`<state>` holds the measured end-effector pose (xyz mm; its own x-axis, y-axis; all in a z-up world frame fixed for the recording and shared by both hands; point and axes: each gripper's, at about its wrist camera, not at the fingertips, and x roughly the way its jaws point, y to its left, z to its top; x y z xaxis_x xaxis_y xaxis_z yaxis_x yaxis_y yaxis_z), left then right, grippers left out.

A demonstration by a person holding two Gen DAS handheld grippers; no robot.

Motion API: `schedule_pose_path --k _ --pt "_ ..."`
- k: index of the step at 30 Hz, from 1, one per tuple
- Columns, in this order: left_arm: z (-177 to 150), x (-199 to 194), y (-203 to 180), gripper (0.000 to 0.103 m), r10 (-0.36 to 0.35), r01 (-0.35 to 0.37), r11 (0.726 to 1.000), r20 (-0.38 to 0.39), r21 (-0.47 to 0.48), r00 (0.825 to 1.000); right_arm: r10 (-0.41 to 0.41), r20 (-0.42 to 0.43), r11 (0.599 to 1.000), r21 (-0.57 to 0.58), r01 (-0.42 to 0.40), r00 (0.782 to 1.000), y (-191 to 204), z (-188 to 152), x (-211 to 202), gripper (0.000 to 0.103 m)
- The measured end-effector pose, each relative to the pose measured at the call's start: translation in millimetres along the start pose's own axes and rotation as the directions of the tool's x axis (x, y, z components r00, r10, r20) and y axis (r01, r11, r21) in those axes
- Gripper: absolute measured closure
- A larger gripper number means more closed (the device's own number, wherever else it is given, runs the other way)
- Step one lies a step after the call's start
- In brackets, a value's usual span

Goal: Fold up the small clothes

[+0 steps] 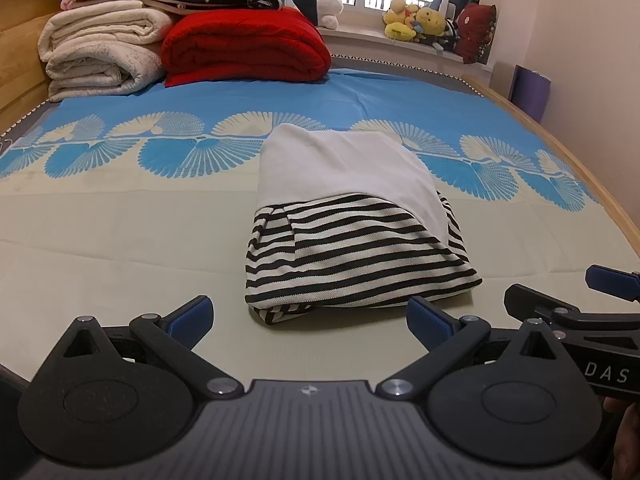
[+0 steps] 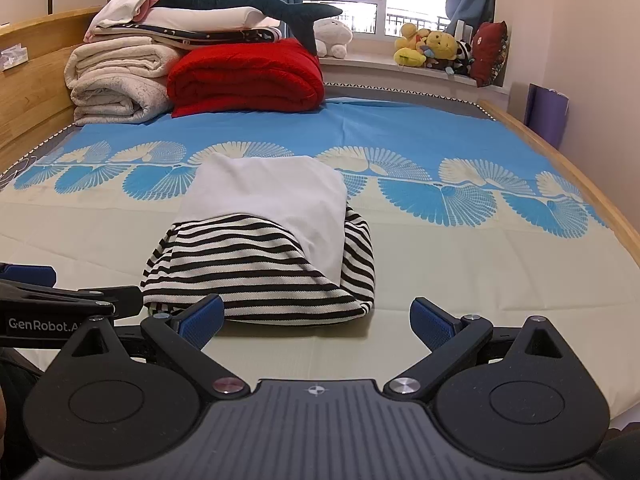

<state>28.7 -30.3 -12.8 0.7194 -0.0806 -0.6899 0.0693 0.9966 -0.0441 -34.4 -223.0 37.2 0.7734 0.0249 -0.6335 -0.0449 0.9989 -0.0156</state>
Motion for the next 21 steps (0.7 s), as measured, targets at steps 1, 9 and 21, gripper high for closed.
schedule_pose_path --k 1,9,21 --pt "0.3 -0.4 0.3 0.0 0.001 -0.001 1.0 0.001 0.001 1.0 0.0 -0.001 1.0 -0.001 0.0 1.0 -0.4 0.4 0.1 0.004" --pt "0.4 -0.3 -0.2 0.0 0.002 -0.002 1.0 -0.001 0.0 1.0 0.001 -0.002 1.0 -0.001 -0.001 1.0 -0.9 0.4 0.1 0.004" --pt "-2.0 3.5 -0.7 0.0 -0.006 0.006 1.0 -0.004 0.002 1.0 -0.002 -0.009 1.0 0.008 0.002 1.0 0.3 -2.7 2.1 0.004"
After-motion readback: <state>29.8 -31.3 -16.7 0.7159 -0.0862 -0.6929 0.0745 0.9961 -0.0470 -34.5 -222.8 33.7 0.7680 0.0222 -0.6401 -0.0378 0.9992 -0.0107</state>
